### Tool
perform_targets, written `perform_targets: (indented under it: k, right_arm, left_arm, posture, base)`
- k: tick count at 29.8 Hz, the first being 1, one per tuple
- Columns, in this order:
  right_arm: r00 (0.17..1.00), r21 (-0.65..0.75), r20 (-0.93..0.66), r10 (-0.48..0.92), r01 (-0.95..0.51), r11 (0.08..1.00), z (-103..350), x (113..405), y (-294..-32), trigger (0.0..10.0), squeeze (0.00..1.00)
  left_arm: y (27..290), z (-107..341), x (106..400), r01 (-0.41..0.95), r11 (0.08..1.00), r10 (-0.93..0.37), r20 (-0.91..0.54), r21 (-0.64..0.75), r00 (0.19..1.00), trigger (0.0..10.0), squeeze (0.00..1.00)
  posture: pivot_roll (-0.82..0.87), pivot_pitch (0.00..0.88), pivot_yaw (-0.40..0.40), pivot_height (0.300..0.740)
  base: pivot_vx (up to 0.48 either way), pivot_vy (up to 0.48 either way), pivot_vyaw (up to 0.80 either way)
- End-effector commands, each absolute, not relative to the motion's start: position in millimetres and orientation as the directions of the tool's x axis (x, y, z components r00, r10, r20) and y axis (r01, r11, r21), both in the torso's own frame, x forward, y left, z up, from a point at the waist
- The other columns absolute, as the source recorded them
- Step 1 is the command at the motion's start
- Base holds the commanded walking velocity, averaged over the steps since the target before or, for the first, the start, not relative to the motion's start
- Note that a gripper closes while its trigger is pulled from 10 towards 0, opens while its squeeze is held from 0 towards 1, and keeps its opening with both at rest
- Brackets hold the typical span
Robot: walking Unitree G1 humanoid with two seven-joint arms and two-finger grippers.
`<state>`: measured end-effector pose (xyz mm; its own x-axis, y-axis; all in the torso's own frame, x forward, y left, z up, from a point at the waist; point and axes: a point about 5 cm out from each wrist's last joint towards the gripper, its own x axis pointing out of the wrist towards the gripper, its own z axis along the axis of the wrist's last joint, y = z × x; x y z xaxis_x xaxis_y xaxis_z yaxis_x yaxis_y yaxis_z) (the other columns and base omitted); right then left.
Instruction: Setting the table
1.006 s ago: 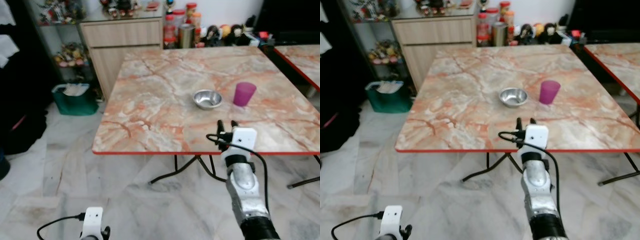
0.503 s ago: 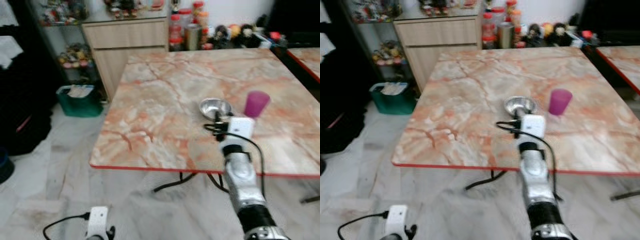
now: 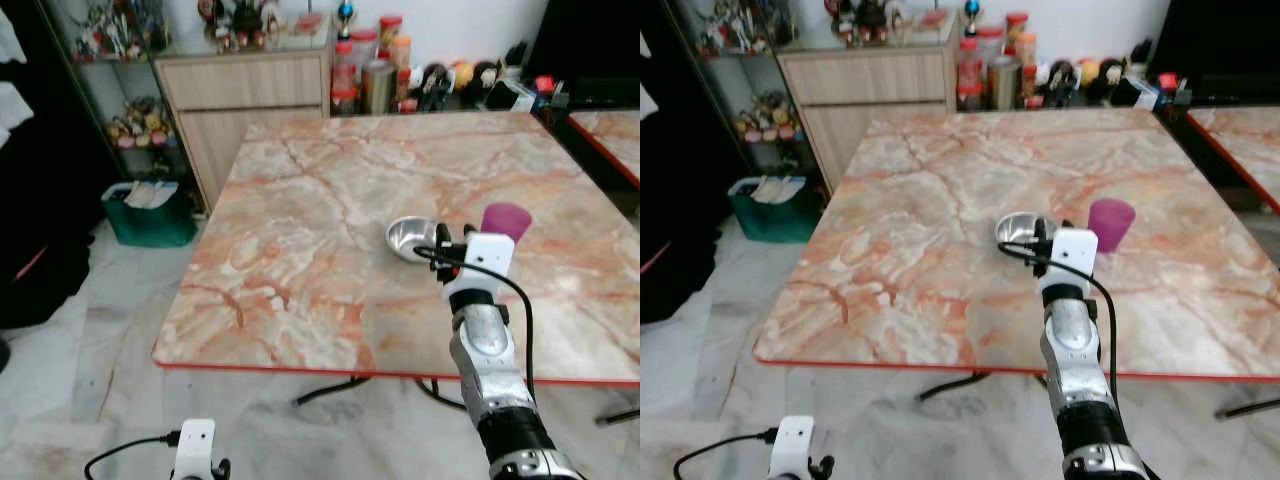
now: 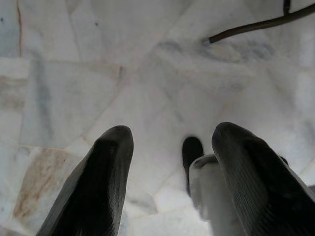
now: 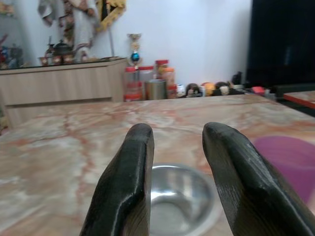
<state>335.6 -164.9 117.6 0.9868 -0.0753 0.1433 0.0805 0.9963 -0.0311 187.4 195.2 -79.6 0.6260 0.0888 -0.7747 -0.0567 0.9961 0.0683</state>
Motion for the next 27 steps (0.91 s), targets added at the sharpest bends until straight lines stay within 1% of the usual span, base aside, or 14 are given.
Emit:
perform_targets:
  k: [1,4,13,14,17,18,27]
  right_arm:
    - [0.988,-0.023,0.146,-0.059,0.063,0.998,119.3,336.6,-156.4,10.0,0.00]
    - [0.987,-0.025,0.144,-0.066,0.071,0.997,118.6,335.7,-158.8,10.0,0.00]
    - [0.986,-0.020,0.142,-0.091,0.095,0.995,118.6,335.2,-162.8,10.0,0.00]
    - [0.985,-0.026,0.141,-0.101,0.106,0.994,119.0,335.5,-164.2,10.0,0.81]
    - [0.984,-0.029,0.140,-0.106,0.111,0.993,119.1,335.6,-164.7,10.0,0.81]
    - [0.983,-0.005,0.128,-0.135,0.137,0.991,119.9,337.0,-169.2,10.0,1.00]
    - [0.971,0.062,0.081,-0.224,0.219,0.974,120.6,343.5,-184.9,10.0,1.00]
  left_arm:
    - [202.1,-79.2,186.1,-0.068,0.994,0.110,-0.776,0.087,0.620,10.0,0.00]
    - [202.4,-79.2,186.2,-0.067,0.994,0.110,-0.777,0.088,0.619,10.0,0.00]
    - [202.7,-79.8,185.2,-0.065,0.994,0.107,-0.782,0.085,0.614,10.0,0.00]
    - [202.8,-79.9,184.9,-0.063,0.994,0.107,-0.783,0.086,0.612,10.0,0.00]
    - [202.9,-80.0,184.8,-0.062,0.994,0.107,-0.784,0.086,0.612,10.0,0.00]
    - [203.3,-80.1,184.4,-0.061,0.994,0.107,-0.785,0.088,0.611,10.0,0.00]
    - [203.4,-80.5,183.6,-0.055,0.994,0.105,-0.787,0.090,0.608,10.0,0.00]
  posture:
    - [0.00,0.000,0.043,0.736]
    - [0.00,0.000,0.045,0.736]
    - [0.00,0.000,0.050,0.736]
    - [0.00,0.000,0.050,0.736]
    - [0.00,0.000,0.050,0.736]
    - [0.00,0.000,0.051,0.736]
    - [0.00,0.000,0.055,0.736]
  base:
    - [0.285,0.000,0.00]
    - [0.276,0.000,0.00]
    - [0.000,0.000,0.00]
    - [0.000,0.000,0.00]
    - [0.000,0.000,0.00]
    - [0.000,0.000,0.00]
    - [0.000,0.000,0.00]
